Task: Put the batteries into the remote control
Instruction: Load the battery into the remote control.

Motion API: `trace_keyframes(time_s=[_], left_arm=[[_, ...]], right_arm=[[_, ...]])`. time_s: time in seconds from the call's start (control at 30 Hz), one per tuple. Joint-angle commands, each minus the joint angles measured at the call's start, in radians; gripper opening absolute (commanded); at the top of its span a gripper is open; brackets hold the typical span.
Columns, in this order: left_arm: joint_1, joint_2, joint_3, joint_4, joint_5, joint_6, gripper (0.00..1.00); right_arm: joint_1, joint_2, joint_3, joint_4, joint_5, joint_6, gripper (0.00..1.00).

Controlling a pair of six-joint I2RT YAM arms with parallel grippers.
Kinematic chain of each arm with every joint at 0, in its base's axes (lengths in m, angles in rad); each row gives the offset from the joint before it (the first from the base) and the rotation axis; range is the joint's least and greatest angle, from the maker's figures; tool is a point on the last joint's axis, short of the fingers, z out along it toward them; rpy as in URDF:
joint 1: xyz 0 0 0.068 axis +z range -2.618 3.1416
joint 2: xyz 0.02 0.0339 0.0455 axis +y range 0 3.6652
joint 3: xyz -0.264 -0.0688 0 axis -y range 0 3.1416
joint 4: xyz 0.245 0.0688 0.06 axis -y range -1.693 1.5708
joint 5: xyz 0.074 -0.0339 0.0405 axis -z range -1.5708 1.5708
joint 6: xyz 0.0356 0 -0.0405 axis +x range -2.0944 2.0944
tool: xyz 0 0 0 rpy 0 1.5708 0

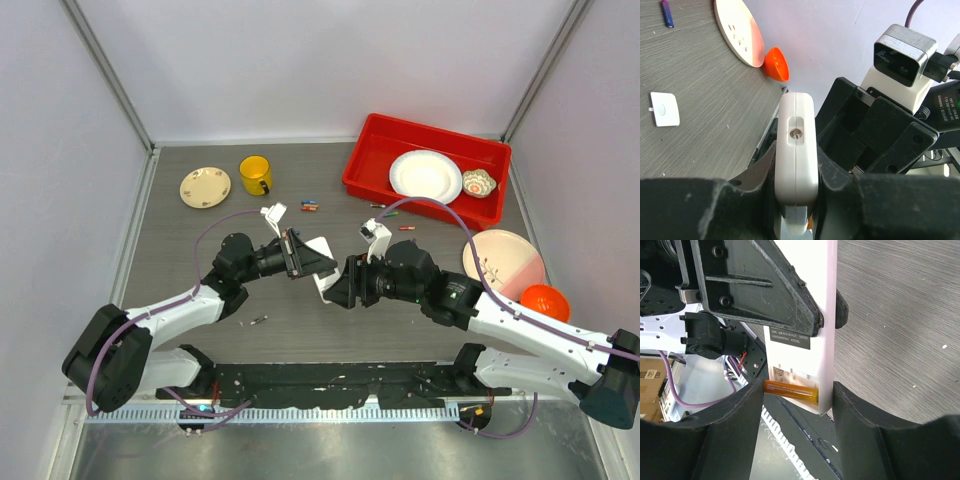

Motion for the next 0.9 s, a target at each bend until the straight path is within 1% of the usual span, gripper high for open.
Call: trace_keyframes(time_s=[0.0, 0.13, 0.23, 0.37, 0.53, 0.63, 0.67, 0.73, 0.77, 0.8, 0.87], left_arm=[[0.001, -0.019, 0.026, 0.040, 0.032, -0.005, 0.00], [0.001, -0.021, 0.025, 0.040, 0.029, -0.005, 0.00], [0.001, -0.021, 0.026, 0.042, 0.029, -0.008, 0.00], [0.001, -0.026, 0.036, 0.043, 0.032, -0.015, 0.00], [0.001, -0.035, 0.049, 0.043, 0.034, -0.025, 0.00], [0.001, -0.036, 0.049, 0.046, 0.032, -0.031, 0.00], [0.001, -0.035, 0.049, 0.049, 0.032, -0.032, 0.00], [0.001, -0.038, 0.051, 0.050, 0.032, -0.035, 0.00], [0.001, -0.038, 0.054, 0.051, 0.032, -0.035, 0.00], [0.001, -0.038, 0.056, 0.051, 0.032, -0.037, 0.00], [0.001, -0.042, 0.056, 0.051, 0.035, -0.038, 0.00]], right_arm=[[-0.019, -0.021, 0.000, 0.012, 0.009, 0.008, 0.61], [-0.019, -0.019, -0.002, 0.010, 0.006, 0.000, 0.60], [-0.019, -0.012, -0.002, 0.002, 0.006, -0.014, 0.57], [-0.019, 0.022, 0.004, -0.024, 0.008, -0.037, 0.49], [-0.019, 0.042, 0.009, -0.039, 0.014, -0.049, 0.46], [-0.019, 0.051, 0.009, -0.042, 0.017, -0.049, 0.36], [-0.017, 0.054, 0.009, -0.042, 0.020, -0.049, 0.29], [-0.019, 0.076, 0.015, -0.064, 0.028, -0.061, 0.19], [-0.019, 0.085, 0.024, -0.076, 0.045, -0.069, 0.04], [-0.019, 0.093, 0.030, -0.105, 0.055, -0.074, 0.01], [-0.019, 0.117, 0.055, -0.139, 0.101, -0.106, 0.01]])
